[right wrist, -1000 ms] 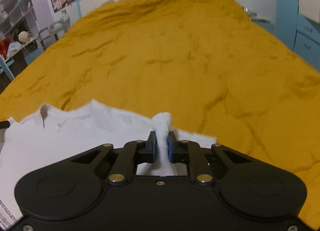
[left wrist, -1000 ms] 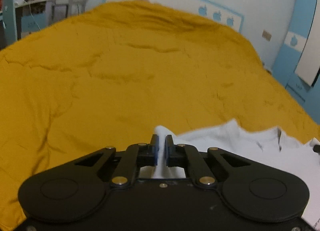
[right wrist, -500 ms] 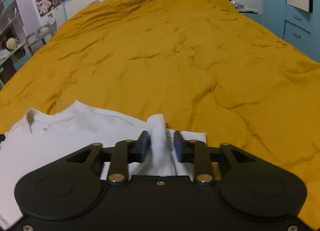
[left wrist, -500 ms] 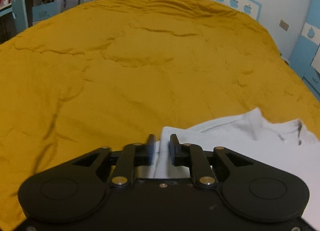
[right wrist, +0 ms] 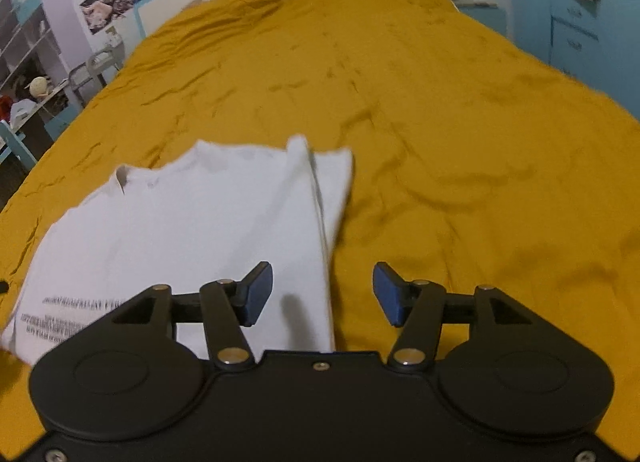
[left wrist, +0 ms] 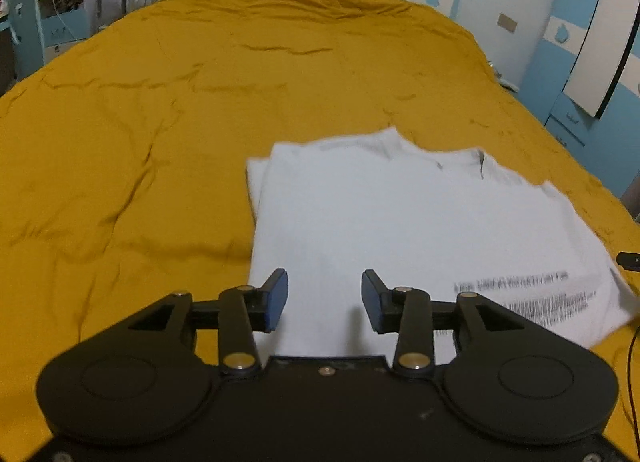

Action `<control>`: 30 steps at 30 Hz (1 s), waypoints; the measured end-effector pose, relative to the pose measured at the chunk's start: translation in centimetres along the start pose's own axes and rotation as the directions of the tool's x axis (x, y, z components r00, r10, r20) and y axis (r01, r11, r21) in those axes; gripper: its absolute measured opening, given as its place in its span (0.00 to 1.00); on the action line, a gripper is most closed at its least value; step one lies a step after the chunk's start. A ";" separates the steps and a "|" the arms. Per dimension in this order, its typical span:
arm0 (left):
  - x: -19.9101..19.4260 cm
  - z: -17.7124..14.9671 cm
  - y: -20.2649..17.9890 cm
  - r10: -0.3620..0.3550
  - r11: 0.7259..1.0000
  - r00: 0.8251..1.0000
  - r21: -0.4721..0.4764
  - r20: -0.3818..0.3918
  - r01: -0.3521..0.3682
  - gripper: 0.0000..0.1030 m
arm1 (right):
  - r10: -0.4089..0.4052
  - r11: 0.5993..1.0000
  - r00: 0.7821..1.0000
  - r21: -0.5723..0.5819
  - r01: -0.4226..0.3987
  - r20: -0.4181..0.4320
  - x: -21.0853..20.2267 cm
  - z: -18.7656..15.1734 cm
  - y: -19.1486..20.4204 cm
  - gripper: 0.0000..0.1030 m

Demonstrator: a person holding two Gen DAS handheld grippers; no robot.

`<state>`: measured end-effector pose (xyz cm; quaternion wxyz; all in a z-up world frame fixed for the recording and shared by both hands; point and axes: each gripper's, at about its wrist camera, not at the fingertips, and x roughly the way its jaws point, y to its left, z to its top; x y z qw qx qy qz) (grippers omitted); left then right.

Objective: Fold small clothes
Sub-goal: 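Move both open tools over the folded sweatshirt toward its edge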

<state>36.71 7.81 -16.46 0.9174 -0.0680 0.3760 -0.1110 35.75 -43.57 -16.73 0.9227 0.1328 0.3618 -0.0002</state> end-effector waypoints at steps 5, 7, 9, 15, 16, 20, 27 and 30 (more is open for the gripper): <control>0.0 -2.9 0.1 -0.017 0.995 0.999 -0.095 -0.049 0.012 0.41 | 0.003 1.000 0.999 0.017 -0.002 -0.049 0.0 -1.8 -0.1 0.47; 0.5 -3.6 0.2 -0.009 0.995 0.998 -0.098 -0.061 0.003 0.40 | 0.021 1.000 0.996 0.020 -0.019 -0.087 0.5 -2.4 0.1 0.13; 1.3 -3.8 0.3 0.007 0.995 0.997 -0.099 -0.076 -0.015 0.39 | 0.004 1.000 0.997 0.023 -0.002 -0.079 0.5 -2.9 0.3 0.09; 1.7 -3.5 1.2 0.018 0.992 0.996 -0.123 -0.089 -0.029 0.40 | -0.007 0.998 0.999 0.060 0.010 -0.047 -0.9 -2.6 -0.4 0.02; 2.1 -3.6 1.4 0.021 0.992 0.995 -0.120 -0.093 -0.033 0.41 | -0.009 0.998 0.997 0.069 0.014 -0.071 -0.3 -2.9 -0.6 0.02; 1.8 -3.7 1.4 0.014 0.992 0.996 -0.125 -0.089 -0.026 0.41 | -0.042 0.998 0.996 0.050 0.046 -0.075 1.0 -4.2 -0.6 0.11; -1.2 -2.5 1.5 0.004 0.989 0.999 -0.150 -0.052 -0.011 0.53 | -0.109 0.994 0.993 -0.013 0.110 0.043 -3.3 -4.1 2.9 0.37; -2.4 -2.2 1.9 0.022 0.987 0.999 -0.157 -0.041 -0.029 0.62 | -0.073 0.995 0.994 -0.060 0.077 0.076 -4.8 -4.3 6.4 0.34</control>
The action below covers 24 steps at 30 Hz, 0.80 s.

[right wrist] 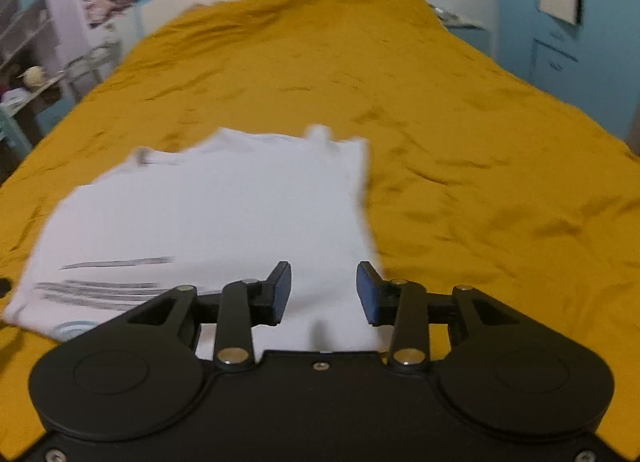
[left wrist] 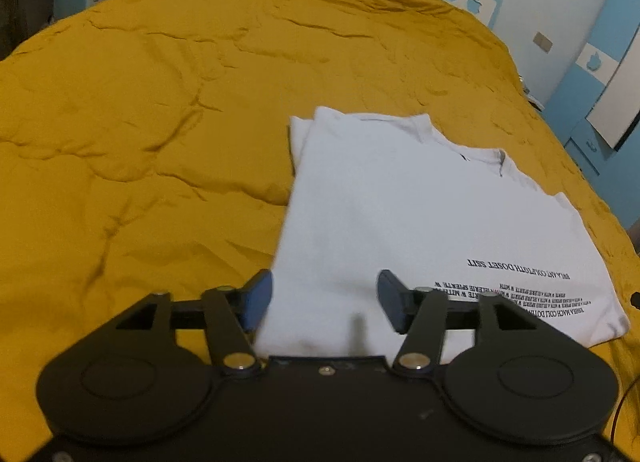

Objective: Fold small clothes
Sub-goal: 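Move both open tools over the folded sweatshirt toward its edge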

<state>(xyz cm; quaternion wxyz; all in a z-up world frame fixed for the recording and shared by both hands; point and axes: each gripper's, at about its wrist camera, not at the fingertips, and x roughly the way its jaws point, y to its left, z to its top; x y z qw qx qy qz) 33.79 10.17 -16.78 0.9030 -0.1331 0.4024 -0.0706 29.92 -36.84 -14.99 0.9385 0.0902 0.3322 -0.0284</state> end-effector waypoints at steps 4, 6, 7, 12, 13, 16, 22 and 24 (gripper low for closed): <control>-0.7 -0.2 1.4 0.011 0.998 1.000 -0.056 -0.011 -0.012 0.62 | -0.079 0.997 0.996 -0.003 0.079 0.049 -0.7 -0.5 4.6 0.36; -0.5 -0.5 2.0 0.008 0.996 0.999 -0.085 -0.031 -0.011 0.62 | -0.080 0.997 0.996 0.024 0.079 0.044 -0.2 -1.0 5.9 0.35; -0.5 -0.7 2.1 0.002 0.996 0.999 -0.094 -0.038 -0.005 0.62 | -0.083 0.996 0.996 0.045 0.082 0.028 0.2 -1.3 6.5 0.35; 0.4 -1.0 3.0 -0.074 0.987 0.995 -0.149 -0.071 0.063 0.67 | -0.098 0.989 0.994 0.104 0.103 -0.049 3.3 -3.1 8.0 0.35; 0.8 -1.0 3.1 -0.083 0.986 0.994 -0.154 -0.075 0.070 0.67 | -0.105 0.988 0.992 0.105 0.111 -0.066 3.9 -3.4 8.2 0.35; 2.6 -0.6 3.2 -0.078 0.985 0.992 -0.160 -0.099 0.062 0.69 | -0.114 0.987 0.989 0.103 0.124 -0.092 5.0 -4.1 8.3 0.36; 5.5 0.5 3.5 -0.176 0.973 0.977 -0.171 -0.123 0.154 0.71 | -0.117 0.990 0.989 0.074 0.124 -0.089 5.2 -4.4 8.9 0.37; 6.2 0.9 3.6 -0.216 0.962 0.968 -0.197 -0.124 0.190 0.69 | -0.111 0.990 0.990 0.074 0.118 -0.089 5.2 -4.5 8.7 0.37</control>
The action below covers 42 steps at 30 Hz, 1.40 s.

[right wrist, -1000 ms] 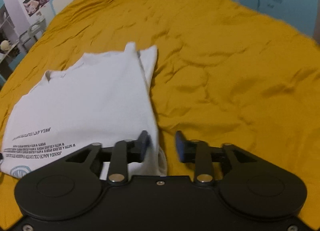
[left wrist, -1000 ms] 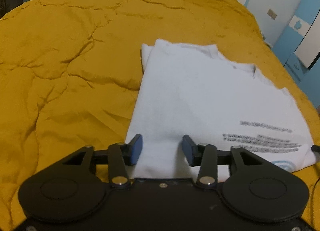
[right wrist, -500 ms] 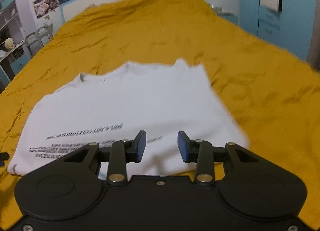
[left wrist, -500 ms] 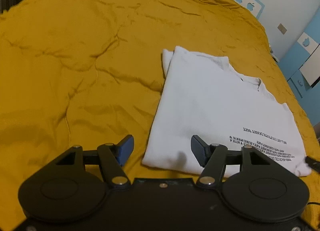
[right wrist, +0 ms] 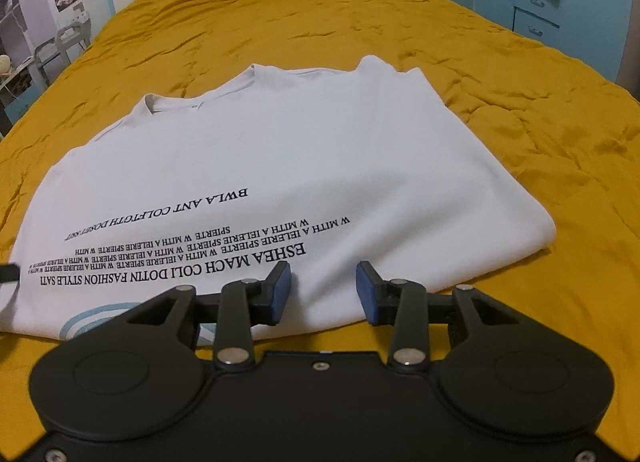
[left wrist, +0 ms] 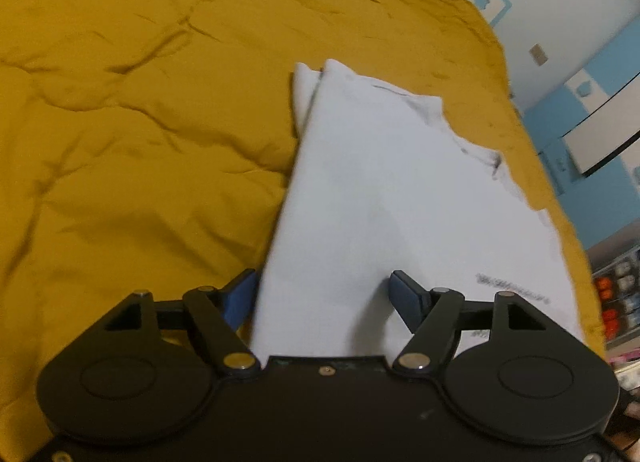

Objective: Fold small clothes
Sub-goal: 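Move both open tools over the folded sweatshirt toward its edge, then grasp the sweatshirt edge with the left tool, flip it over, release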

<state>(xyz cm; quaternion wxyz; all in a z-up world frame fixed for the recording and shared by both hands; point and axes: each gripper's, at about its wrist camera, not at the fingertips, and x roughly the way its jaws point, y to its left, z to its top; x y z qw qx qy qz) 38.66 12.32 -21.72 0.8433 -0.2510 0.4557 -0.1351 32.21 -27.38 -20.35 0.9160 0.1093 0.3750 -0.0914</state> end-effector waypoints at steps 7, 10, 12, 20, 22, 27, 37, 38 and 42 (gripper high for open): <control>1.1 0.5 -0.9 -0.024 0.999 1.000 0.041 -0.010 0.024 0.23 | 0.006 1.000 1.000 -0.012 -0.006 0.005 0.3 -0.3 0.1 0.38; 1.1 0.6 -0.9 -0.029 0.999 1.000 0.041 -0.005 0.029 0.15 | 0.005 1.000 1.000 -0.019 -0.005 0.009 0.3 -0.5 0.2 0.39; 1.2 0.4 -1.2 -0.036 0.999 0.999 0.038 0.004 0.036 0.13 | 0.007 1.000 1.000 -0.022 -0.007 0.010 0.4 -0.6 0.2 0.40; 0.3 0.6 -1.5 -0.062 0.998 0.997 0.034 0.046 0.060 0.10 | 0.007 1.000 1.000 -0.022 -0.007 0.007 0.3 -0.6 0.3 0.41; -0.2 0.6 -1.6 -0.065 0.997 0.996 0.035 0.058 0.063 0.10 | 0.007 1.000 1.000 -0.023 -0.007 0.007 0.4 -0.6 0.3 0.41; -1.4 1.2 -2.5 -0.094 0.995 0.991 0.028 0.096 0.091 0.09 | 0.013 1.000 1.000 -0.016 -0.013 0.008 0.4 -0.6 0.2 0.43; -2.2 2.8 -8.2 -0.154 0.986 0.977 0.083 0.144 0.143 0.08 | 0.066 0.998 0.998 0.019 -0.066 0.005 -0.2 -0.6 -0.8 0.46; -2.2 3.0 -9.1 -0.165 0.984 0.976 0.092 0.142 0.153 0.08 | 0.072 0.997 0.997 0.021 -0.072 0.004 -0.2 -0.6 -0.9 0.46; -1.5 3.6 -12.9 -0.207 0.974 0.969 0.126 0.131 0.191 0.08 | 0.101 0.994 0.995 0.029 -0.101 0.002 -0.5 -0.6 -1.6 0.46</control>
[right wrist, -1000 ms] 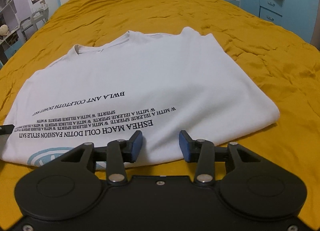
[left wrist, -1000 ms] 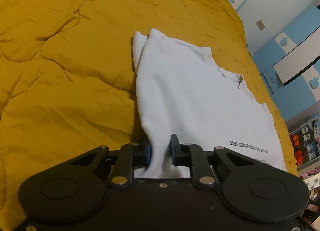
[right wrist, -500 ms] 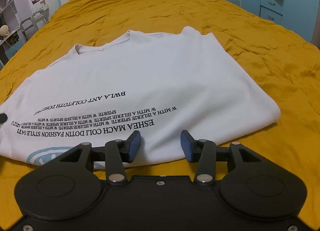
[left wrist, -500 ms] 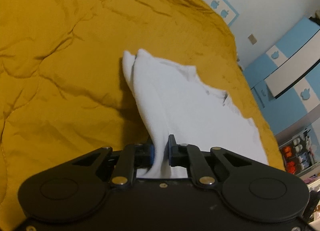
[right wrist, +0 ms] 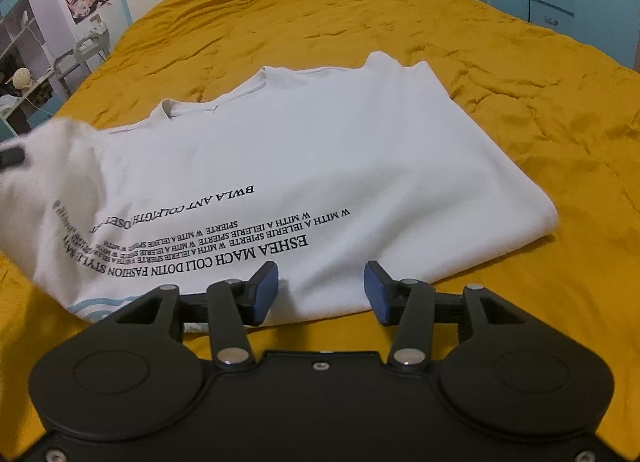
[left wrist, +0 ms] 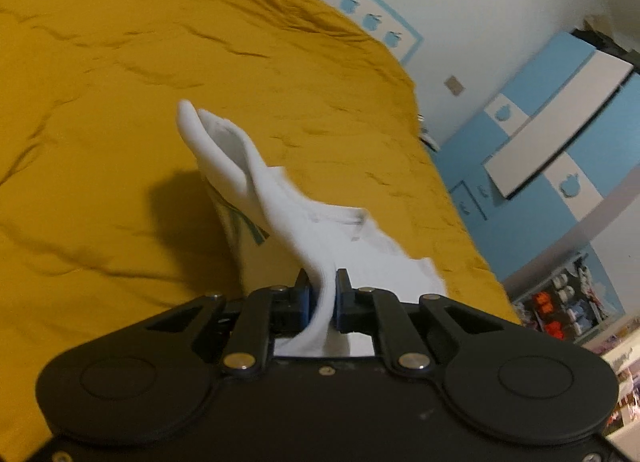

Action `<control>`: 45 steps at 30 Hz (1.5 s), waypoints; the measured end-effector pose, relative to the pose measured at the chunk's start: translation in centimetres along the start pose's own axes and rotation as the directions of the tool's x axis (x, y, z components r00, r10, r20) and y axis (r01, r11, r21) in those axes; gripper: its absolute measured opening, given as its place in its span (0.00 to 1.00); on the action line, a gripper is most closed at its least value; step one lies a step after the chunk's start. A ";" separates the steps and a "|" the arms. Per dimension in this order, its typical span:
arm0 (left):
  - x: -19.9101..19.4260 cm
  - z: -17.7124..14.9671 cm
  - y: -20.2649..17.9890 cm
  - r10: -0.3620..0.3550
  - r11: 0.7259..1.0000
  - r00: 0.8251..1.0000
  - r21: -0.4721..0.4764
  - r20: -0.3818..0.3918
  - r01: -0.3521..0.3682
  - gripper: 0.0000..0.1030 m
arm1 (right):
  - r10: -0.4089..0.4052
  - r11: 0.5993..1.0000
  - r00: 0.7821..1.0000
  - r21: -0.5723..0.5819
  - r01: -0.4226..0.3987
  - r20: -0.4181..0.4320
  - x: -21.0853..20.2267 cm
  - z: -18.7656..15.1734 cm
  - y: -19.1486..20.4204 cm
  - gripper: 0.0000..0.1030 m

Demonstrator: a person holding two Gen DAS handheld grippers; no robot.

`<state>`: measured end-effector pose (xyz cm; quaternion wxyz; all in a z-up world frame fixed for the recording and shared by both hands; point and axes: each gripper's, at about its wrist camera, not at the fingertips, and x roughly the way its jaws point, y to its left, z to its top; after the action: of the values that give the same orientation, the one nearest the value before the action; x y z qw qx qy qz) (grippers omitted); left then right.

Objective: Fold small clothes
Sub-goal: 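Grasp the sweatshirt edge with the left tool, flip it over, release, then grasp the sweatshirt side with the right tool and fold it inward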

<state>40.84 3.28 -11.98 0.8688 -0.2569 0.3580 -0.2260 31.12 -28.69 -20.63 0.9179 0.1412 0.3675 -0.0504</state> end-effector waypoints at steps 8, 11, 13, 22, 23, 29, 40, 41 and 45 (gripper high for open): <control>4.5 0.4 -7.5 -0.088 0.993 0.995 0.074 -0.039 0.091 0.08 | 0.044 0.999 0.999 0.028 -0.043 -0.003 -1.0 0.1 -1.6 0.46; 6.6 -0.2 -10.1 -0.124 0.985 0.990 0.109 -0.072 0.131 0.08 | 0.059 0.997 0.998 0.046 -0.059 -0.006 -1.5 0.0 -2.5 0.46; 8.3 -0.8 -11.7 -0.146 0.980 0.984 0.123 -0.099 0.158 0.08 | 0.060 0.997 0.998 0.057 -0.060 -0.005 -2.0 -0.1 -3.0 0.48; 17.3 -6.2 -17.9 -0.203 0.957 0.943 0.149 -0.263 0.248 0.08 | 0.002 0.996 1.000 0.090 -0.003 0.011 -4.3 -0.2 -7.4 0.53; 18.6 -7.0 -18.2 -0.188 0.959 0.940 0.152 -0.286 0.238 0.08 | -0.002 0.995 1.000 0.099 0.001 0.013 -4.4 -0.2 -7.9 0.53; 23.4 -11.3 -18.6 -0.119 0.972 0.922 0.146 -0.368 0.183 0.12 | -0.015 0.994 1.000 0.109 0.013 0.012 -4.8 -0.5 -9.8 0.53; 17.6 -7.8 -19.3 -0.175 0.952 0.930 0.185 -0.322 0.244 0.33 | -0.066 0.991 0.996 0.119 0.058 0.066 -7.8 1.4 -10.6 0.53; 16.3 -7.4 -18.7 -0.165 0.951 0.937 0.202 -0.307 0.233 0.36 | -0.068 0.992 0.995 0.114 0.059 0.078 -8.1 1.8 -10.8 0.53; 12.1 -7.3 -15.4 -0.034 0.959 0.972 0.266 -0.233 0.098 0.38 | -0.060 0.995 0.987 0.089 0.047 0.150 -8.2 4.6 -11.6 0.53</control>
<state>40.01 -17.60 -13.23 0.8415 -0.1181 0.4108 -0.3304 25.98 -41.26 -14.38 0.9347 0.1659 0.2974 -0.1015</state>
